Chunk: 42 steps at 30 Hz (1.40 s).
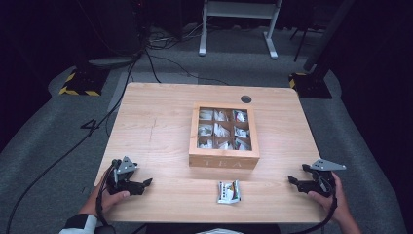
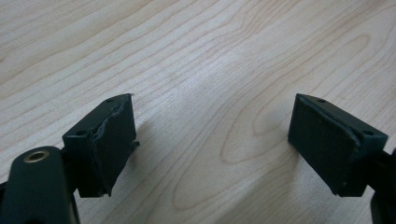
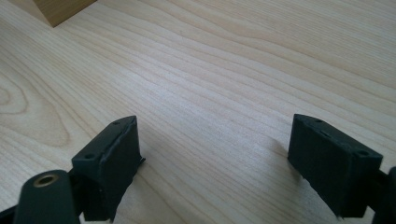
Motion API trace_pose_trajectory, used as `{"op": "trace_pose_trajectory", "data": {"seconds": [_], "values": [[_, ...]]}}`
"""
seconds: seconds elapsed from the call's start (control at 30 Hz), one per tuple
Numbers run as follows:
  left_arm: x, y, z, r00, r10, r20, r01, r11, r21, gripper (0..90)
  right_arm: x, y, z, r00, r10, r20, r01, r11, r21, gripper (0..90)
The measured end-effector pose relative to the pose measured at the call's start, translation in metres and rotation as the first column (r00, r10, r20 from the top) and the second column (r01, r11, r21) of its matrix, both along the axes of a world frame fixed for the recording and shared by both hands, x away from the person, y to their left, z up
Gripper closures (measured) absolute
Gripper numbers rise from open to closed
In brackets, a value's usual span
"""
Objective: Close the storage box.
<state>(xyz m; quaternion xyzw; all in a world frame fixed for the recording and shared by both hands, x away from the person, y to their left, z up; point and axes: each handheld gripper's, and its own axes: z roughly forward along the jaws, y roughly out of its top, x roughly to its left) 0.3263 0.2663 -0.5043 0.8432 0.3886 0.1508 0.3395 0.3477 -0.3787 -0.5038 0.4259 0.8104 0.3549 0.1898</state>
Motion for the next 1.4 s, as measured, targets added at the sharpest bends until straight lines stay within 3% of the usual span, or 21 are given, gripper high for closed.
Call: {"op": "trace_pose_trajectory", "data": {"seconds": [1.4], "values": [[0.0018,-0.0004,-0.0002,0.9999,0.009,-0.006,-0.009,0.9999,-0.007,15.2,0.001,0.0003,-0.0001,0.9999,-0.012,-0.002,0.012,0.9999,-0.001,15.2]]}}
